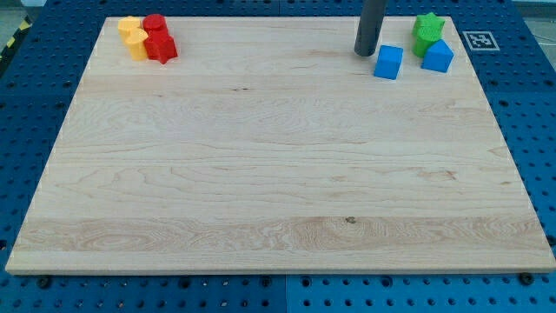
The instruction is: Place the blue cube below the blue triangle
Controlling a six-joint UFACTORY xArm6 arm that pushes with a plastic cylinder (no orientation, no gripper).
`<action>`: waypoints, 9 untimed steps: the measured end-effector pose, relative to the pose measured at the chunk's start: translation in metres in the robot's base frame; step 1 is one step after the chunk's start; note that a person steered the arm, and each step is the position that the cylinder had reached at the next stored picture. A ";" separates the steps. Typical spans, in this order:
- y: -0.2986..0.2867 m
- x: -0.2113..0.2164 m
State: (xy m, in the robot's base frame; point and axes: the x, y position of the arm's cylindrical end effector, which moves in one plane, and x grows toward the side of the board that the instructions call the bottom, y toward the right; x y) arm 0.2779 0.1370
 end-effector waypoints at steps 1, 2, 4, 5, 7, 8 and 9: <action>0.009 0.023; 0.009 0.023; 0.025 0.050; 0.054 0.049; 0.067 0.053; 0.066 0.084; 0.072 0.092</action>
State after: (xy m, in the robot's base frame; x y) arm 0.3703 0.2089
